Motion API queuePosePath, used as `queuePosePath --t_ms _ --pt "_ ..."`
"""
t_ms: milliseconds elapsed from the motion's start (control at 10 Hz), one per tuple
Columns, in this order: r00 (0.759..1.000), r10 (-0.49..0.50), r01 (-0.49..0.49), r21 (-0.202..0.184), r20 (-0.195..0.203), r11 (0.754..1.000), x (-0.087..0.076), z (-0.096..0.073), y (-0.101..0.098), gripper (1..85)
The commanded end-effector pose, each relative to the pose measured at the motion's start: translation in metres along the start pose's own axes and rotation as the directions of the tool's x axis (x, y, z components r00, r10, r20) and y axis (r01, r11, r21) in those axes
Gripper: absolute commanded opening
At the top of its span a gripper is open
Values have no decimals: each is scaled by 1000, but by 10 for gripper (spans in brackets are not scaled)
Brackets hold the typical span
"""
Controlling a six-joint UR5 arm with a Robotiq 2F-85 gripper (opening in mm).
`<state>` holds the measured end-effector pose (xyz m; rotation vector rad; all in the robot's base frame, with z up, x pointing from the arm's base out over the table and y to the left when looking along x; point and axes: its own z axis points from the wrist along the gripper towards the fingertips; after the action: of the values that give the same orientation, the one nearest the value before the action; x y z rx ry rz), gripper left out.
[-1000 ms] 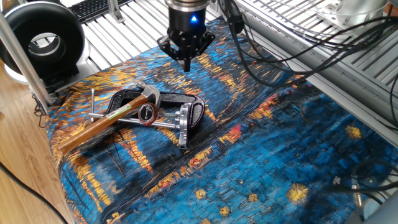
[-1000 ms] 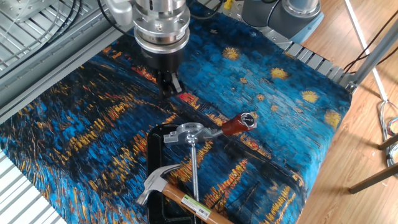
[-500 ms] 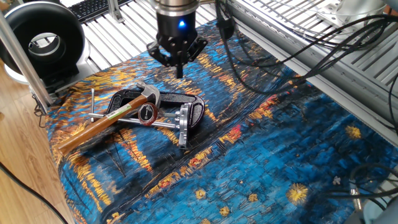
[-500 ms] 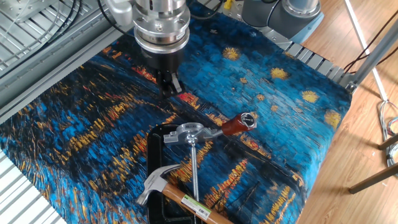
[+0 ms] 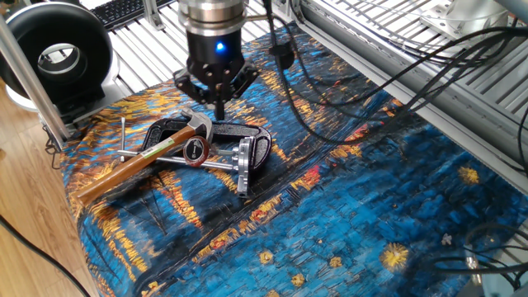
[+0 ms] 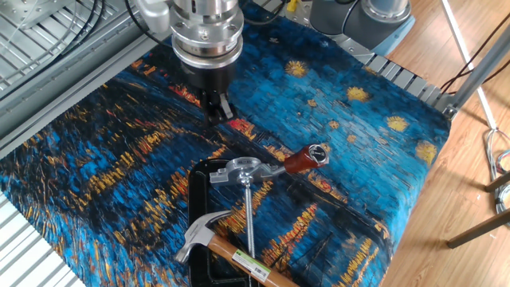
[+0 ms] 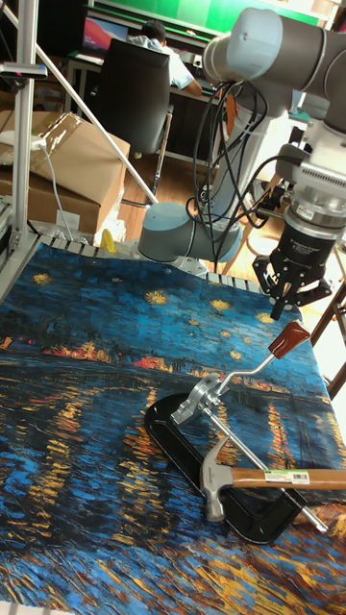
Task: Push down the lever
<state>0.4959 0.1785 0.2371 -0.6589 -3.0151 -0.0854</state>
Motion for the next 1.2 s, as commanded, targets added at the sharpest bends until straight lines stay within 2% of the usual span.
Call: queuePosePath --t_ms 0,100,200,400,500,800,1100 --pt "997 -81 81 -2 12 997 -1 0 6 17" --pt "995 -104 104 -48 -9 993 5 0 17 17" --pt "996 -91 90 -61 -8 994 5 0 21 17" --pt "997 16 -21 -53 -78 998 24 -2 22 17" --pt "996 33 -36 -31 -82 999 36 -7 25 17" --pt "995 51 -54 -39 -84 998 57 -12 39 17" --pt "994 88 -91 -41 -67 995 71 1 58 17"
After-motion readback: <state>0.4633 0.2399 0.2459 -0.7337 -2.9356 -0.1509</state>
